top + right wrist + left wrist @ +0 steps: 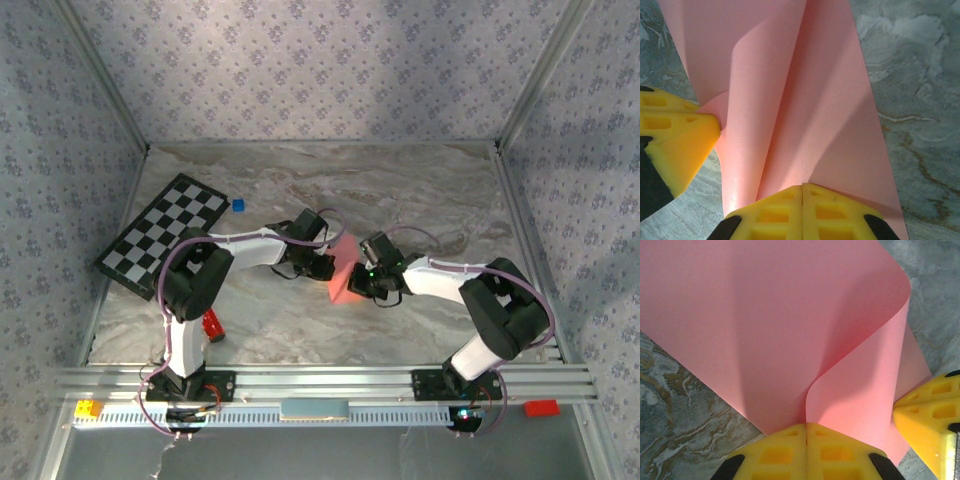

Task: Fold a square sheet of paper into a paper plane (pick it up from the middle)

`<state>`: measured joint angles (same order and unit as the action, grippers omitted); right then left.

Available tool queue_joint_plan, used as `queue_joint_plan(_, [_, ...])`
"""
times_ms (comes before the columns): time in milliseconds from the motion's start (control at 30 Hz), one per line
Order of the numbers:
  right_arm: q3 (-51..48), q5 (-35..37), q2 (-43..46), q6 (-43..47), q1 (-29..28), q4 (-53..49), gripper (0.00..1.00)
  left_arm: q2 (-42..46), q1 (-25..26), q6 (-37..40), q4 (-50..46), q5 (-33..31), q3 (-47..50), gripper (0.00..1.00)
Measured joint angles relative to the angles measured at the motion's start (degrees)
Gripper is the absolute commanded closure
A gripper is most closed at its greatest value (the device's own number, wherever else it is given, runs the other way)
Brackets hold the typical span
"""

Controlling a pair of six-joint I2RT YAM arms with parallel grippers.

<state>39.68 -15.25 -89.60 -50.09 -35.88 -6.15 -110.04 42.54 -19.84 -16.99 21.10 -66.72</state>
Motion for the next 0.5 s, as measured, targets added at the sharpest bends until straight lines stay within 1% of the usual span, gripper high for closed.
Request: queue_joint_plan(500, [1.03, -0.57, -0.83, 1.73, 0.11, -0.70, 0.93, -0.68, 0.00, 2.21, -1.33, -1.44, -2.10, 0.93])
